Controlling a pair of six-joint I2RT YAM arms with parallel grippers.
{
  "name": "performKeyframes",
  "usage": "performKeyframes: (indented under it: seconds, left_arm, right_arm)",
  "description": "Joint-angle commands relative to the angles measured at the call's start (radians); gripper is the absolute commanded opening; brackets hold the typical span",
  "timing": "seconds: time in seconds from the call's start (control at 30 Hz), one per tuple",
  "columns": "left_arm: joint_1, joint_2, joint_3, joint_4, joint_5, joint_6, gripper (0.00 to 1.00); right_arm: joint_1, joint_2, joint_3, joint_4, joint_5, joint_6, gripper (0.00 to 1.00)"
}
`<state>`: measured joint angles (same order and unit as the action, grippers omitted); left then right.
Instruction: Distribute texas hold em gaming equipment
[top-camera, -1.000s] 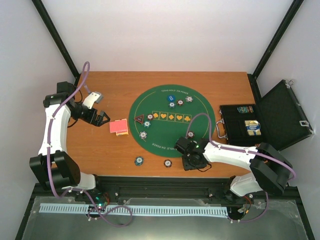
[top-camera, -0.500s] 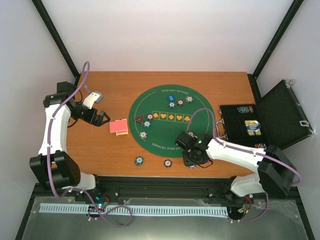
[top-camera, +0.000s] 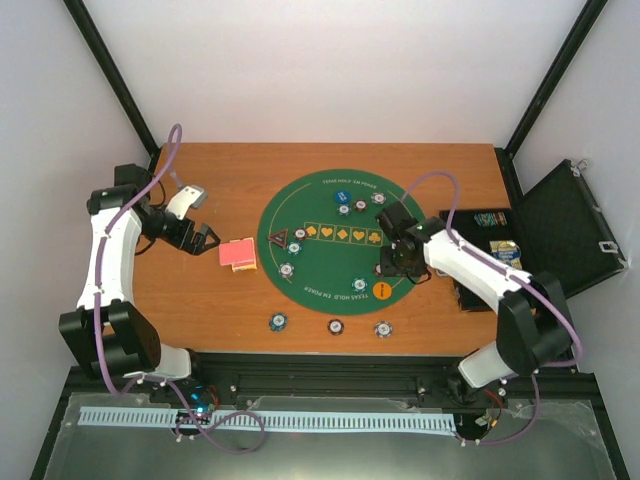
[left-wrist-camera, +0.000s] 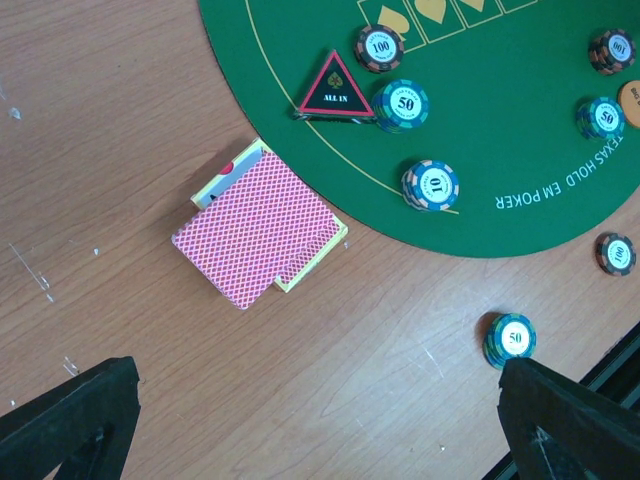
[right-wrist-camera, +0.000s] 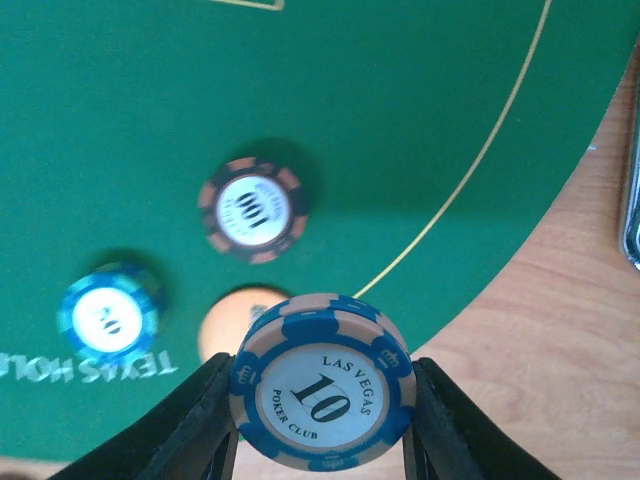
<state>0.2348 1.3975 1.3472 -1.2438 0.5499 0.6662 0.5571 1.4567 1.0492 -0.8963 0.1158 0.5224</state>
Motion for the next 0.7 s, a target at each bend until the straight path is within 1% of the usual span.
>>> performKeyframes:
  seconds: [0.0,0.2,0.5,0.57,0.67]
  left_arm:
    - [0.005,0.007,0.007,-0.026,0.007,0.038,1.00]
    - [0.005,0.017,0.008,-0.034,0.014,0.057,1.00]
    - [0.005,0.044,-0.010,-0.049,0.003,0.134,1.00]
    - [0.006,0.051,-0.014,-0.052,-0.011,0.161,1.00]
    - [0.005,0.062,-0.028,-0.045,-0.041,0.204,1.00]
  right_arm:
    - [-0.081,0.099,0.033,0.058,-0.028,-0.100,0.27]
    - [-0.157,0.230,0.078,0.119,-0.056,-0.140,0.27]
    - [-0.201,0.391,0.181,0.135,-0.072,-0.171,0.28]
    - [-0.209,0.415,0.189,0.136,-0.072,-0.176,0.30]
    - [-0.212,0.435,0.189,0.145,-0.083,-0.175,0.37]
